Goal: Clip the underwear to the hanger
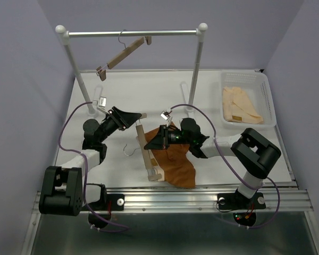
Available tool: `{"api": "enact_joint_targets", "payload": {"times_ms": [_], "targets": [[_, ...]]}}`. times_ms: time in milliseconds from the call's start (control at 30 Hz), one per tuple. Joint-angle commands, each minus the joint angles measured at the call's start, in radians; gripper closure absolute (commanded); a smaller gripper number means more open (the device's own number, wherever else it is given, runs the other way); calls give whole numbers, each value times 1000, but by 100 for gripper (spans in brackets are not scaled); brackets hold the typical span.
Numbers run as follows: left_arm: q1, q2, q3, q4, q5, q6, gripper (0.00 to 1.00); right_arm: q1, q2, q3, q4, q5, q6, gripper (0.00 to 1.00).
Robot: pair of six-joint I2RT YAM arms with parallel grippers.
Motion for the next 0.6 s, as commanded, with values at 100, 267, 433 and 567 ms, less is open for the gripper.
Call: {"api": "enact_joint_targets", "payload": {"times_ms": [100, 267, 433, 567], "targets": [[-9, -49, -22, 94, 18, -7, 26, 11, 14, 19, 119, -22, 20, 99], [-12, -63, -34, 94, 9, -18, 29, 11, 15, 24, 91, 15, 11, 99], [-16, -74, -34, 99, 16, -18, 32, 11, 45, 42, 73, 11, -2, 99], [-19, -72, -29, 97, 21, -18, 34, 11, 63, 53, 96, -9, 3, 99]]}}
